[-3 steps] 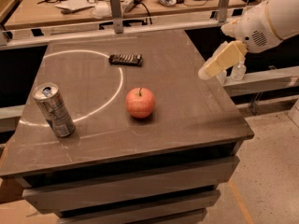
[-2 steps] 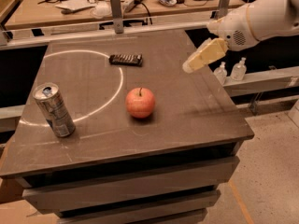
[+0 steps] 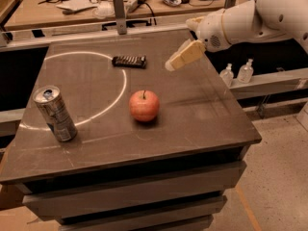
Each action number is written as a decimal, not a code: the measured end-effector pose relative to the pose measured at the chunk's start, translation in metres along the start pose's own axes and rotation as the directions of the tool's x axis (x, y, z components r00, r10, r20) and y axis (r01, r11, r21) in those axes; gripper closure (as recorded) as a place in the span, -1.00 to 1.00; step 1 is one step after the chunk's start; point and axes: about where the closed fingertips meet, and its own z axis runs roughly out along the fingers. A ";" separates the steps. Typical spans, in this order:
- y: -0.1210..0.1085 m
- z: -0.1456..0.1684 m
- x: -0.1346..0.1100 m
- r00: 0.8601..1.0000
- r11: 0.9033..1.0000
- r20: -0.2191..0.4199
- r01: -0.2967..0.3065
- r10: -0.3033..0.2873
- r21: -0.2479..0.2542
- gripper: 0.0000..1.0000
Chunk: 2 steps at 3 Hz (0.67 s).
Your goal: Move rxbar chocolate near redbull can
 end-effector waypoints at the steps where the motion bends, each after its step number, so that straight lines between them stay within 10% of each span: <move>1: -0.002 0.007 0.005 1.000 1.000 0.004 -0.015 0.015 0.005 -1.00; 2: -0.027 0.044 0.019 0.999 1.000 0.040 -0.022 0.022 -0.022 -1.00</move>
Offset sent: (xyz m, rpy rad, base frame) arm 0.0839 0.0073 -0.0495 0.0923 0.0060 0.0062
